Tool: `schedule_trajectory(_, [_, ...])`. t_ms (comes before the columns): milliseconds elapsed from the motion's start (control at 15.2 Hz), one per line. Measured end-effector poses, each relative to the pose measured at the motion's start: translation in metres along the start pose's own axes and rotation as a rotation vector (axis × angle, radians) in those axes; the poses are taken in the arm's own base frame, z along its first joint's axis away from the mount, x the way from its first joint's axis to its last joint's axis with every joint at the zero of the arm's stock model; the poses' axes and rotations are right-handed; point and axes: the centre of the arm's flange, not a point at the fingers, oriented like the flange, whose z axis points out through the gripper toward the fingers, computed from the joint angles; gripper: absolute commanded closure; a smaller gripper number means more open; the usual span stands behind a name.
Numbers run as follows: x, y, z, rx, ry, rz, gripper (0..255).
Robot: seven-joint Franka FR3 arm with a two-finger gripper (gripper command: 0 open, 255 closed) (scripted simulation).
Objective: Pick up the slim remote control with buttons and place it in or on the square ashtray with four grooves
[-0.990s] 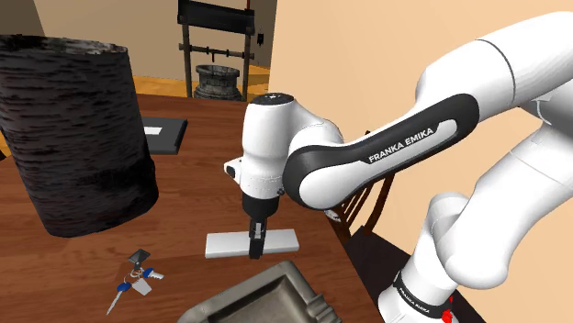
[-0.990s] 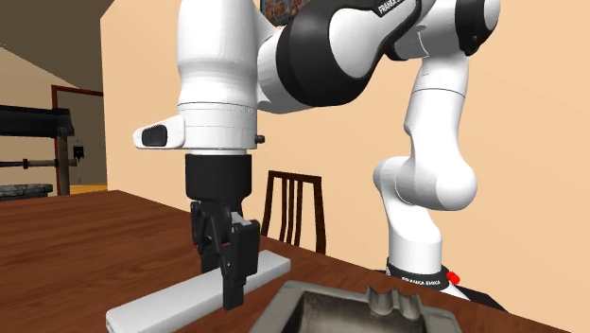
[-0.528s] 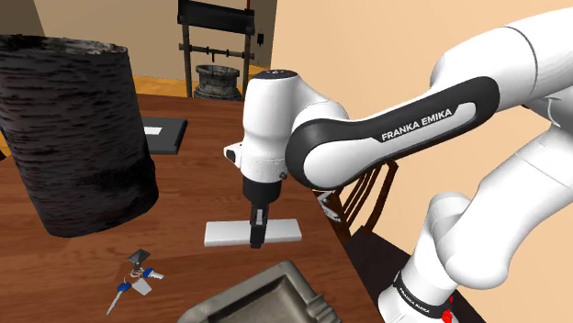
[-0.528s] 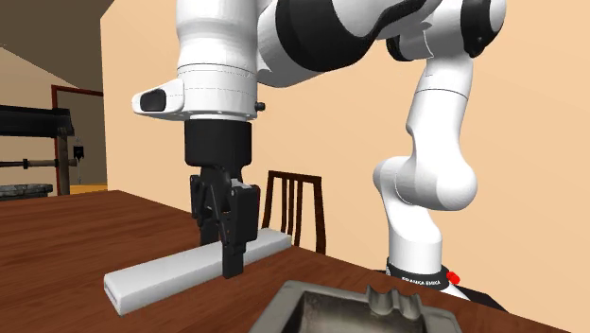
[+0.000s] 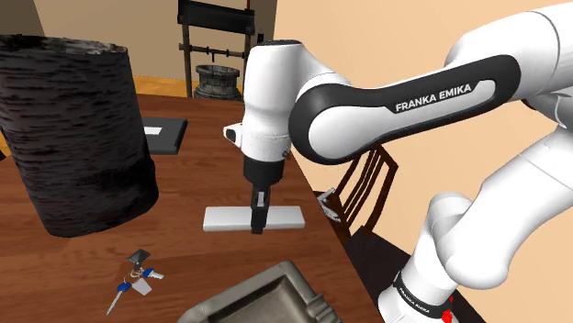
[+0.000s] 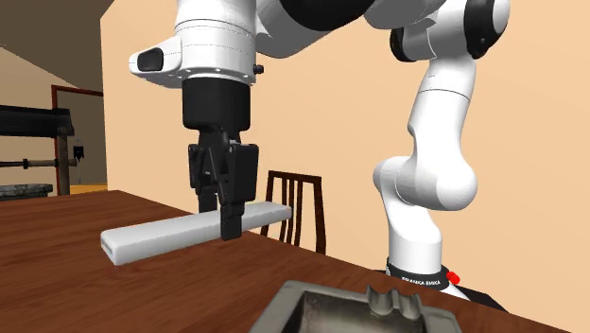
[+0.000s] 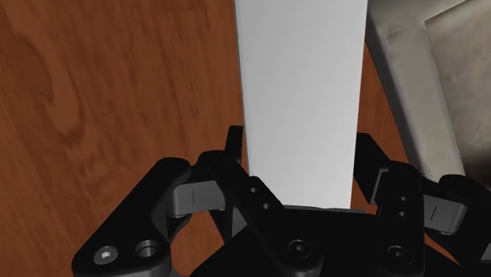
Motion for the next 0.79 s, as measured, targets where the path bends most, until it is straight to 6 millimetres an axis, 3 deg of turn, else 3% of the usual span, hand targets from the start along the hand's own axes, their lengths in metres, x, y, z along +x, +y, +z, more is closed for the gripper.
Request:
schedule_trajectory(132, [-0.001, 0.0, -0.009, 0.0, 0.0, 0.0, 255])
schedule_trajectory(264, [-0.005, -0.016, -0.014, 0.0, 0.0, 0.0, 255])
schedule_trajectory(792, [-0.022, -0.117, -0.014, 0.0, 0.0, -0.002, 255])
